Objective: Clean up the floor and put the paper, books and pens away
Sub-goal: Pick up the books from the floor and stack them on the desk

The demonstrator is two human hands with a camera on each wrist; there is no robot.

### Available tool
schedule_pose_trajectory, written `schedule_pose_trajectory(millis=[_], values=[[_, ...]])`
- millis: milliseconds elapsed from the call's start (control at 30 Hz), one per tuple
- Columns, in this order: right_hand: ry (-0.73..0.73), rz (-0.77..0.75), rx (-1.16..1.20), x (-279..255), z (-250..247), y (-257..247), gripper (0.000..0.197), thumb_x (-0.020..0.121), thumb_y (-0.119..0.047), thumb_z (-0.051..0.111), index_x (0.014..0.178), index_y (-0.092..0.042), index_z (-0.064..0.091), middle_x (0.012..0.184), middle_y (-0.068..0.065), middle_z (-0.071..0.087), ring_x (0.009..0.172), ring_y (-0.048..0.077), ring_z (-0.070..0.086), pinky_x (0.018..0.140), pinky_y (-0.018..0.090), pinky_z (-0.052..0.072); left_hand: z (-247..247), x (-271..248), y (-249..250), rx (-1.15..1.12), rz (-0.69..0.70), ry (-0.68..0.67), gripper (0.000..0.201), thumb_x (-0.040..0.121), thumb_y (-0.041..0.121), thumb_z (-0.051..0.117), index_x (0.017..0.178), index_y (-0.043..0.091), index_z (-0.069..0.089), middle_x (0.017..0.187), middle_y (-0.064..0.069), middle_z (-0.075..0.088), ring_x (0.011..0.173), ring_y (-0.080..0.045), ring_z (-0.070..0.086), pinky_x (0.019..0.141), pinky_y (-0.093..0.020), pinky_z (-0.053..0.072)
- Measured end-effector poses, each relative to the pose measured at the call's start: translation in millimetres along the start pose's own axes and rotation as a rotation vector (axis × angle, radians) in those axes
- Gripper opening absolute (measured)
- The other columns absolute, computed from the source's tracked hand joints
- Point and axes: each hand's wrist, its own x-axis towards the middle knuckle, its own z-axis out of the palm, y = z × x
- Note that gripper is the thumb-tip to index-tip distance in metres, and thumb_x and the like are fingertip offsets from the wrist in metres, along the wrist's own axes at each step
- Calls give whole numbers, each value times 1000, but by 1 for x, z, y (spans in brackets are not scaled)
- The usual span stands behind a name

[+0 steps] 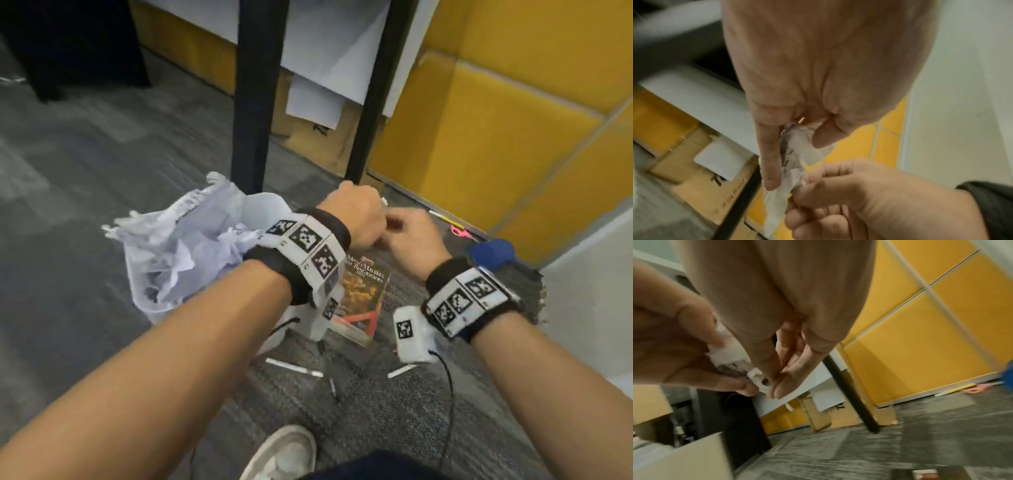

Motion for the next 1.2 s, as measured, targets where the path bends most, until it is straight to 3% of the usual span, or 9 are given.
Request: schedule_pose_trajectory(millis=[67, 200, 400, 533, 633, 833, 933, 1067, 1200], values=[[-59, -66, -7, 0, 23, -36, 14, 82, -3, 72, 81, -16, 73, 72, -1, 70, 59, -3, 62, 60, 15, 50, -33, -24, -27, 35, -70, 13, 33, 101, 23, 41, 113, -1, 60, 116, -22, 60, 110, -37, 57, 81, -36, 42], [-136, -140, -169, 2, 66, -77, 14, 85, -9, 70, 95, -15, 78, 89, -1, 75, 79, 6, 68, 77, 18, 54, -72, -58, -73, 109, -244, -69, 32, 102, 20, 42, 117, -4, 57, 118, -19, 60, 112, -35, 56, 81, -34, 40], [-172, -185, -357, 0, 83, -86, 28, 91, -13, 62, 116, -20, 72, 112, -3, 73, 102, 11, 66, 94, 24, 50, -70, -74, -87, 147, -359, -357, 43, 82, 23, 75, 113, 2, 55, 108, -10, 65, 88, -28, 65, 81, -36, 52], [22, -120, -201, 2, 55, -71, 16, 91, -20, 62, 99, -21, 76, 91, -11, 70, 83, 2, 60, 73, 10, 43, -89, -59, -48, 203, -231, -208, 24, 82, 13, 71, 100, 0, 61, 75, -8, 61, 70, -22, 63, 62, -32, 52], [79, 31, -151, 1, 32, -37, 18, 91, -22, 63, 75, -28, 70, 77, -13, 67, 75, 4, 59, 71, 20, 42, -81, -41, -6, 118, -63, 20, 10, 89, 15, 59, 91, 8, 51, 78, -7, 53, 74, -22, 55, 66, -31, 44], [-93, 450, -172, -24, 17, 75, 16, 90, -19, 65, 74, -21, 66, 79, -1, 66, 71, 14, 58, 56, 24, 43, 39, 11, 28, -159, -69, -174, 16, 87, 24, 60, 85, 9, 66, 87, -15, 65, 82, -30, 61, 66, -32, 46], [-168, 634, -140, -39, 28, 136, 19, 87, -22, 69, 99, -8, 69, 100, 10, 69, 97, 25, 63, 81, 34, 49, 117, 41, 10, -184, -200, -325, 25, 84, 34, 63, 88, 10, 65, 87, -11, 64, 84, -28, 62, 68, -32, 49], [-201, 790, -35, -50, 45, 180, 47, 88, -50, 63, 112, -10, 61, 111, 6, 63, 105, 22, 58, 85, 28, 41, 197, 64, -28, -245, -455, -272, 51, 72, 52, 71, 101, 11, 65, 105, -3, 68, 97, -23, 65, 83, -30, 55], [-122, 919, 166, -39, 67, 203, 67, 87, -65, 52, 121, -8, 61, 128, 12, 61, 118, 31, 58, 105, 43, 44, 241, 76, -62, -169, -589, -250, 105, 64, 68, 72, 139, 6, 32, 141, -18, 39, 130, -34, 40, 104, -43, 39]])
